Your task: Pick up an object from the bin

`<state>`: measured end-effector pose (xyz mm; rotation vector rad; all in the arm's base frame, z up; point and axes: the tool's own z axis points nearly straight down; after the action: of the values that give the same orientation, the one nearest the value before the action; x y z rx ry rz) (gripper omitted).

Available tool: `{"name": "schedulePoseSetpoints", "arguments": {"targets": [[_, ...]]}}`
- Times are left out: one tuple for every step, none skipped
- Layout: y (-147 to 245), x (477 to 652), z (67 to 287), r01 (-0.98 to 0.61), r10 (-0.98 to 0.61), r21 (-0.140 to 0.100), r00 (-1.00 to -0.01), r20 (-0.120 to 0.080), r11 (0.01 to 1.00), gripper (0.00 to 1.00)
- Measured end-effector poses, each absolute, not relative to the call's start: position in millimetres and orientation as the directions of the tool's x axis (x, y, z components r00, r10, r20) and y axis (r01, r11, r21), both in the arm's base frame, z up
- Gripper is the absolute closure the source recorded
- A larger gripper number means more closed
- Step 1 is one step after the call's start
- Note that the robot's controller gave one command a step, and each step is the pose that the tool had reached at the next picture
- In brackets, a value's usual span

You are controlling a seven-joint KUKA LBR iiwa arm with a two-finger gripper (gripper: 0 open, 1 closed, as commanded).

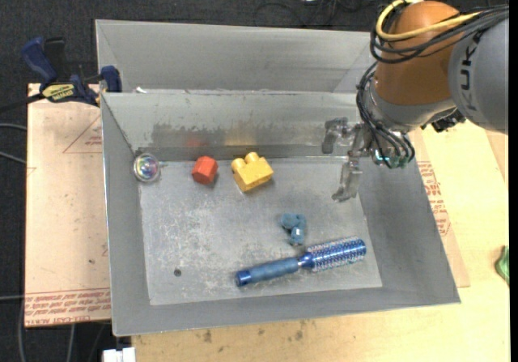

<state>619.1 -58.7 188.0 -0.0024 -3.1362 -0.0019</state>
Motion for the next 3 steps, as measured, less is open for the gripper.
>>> {"name": "schedulePoseSetpoints", "arguments": {"targets": [[-53,541.0,147,-0.242,-0.242,0.002,-0.97,0.003,0.97,0.0],[-71,585.1,105,-0.629,-0.629,0.0,-0.777,-0.002,0.777,0.0],[-46,519.8,72,-0.773,-0.773,-0.008,-0.634,-0.01,0.634,0.0]]}}
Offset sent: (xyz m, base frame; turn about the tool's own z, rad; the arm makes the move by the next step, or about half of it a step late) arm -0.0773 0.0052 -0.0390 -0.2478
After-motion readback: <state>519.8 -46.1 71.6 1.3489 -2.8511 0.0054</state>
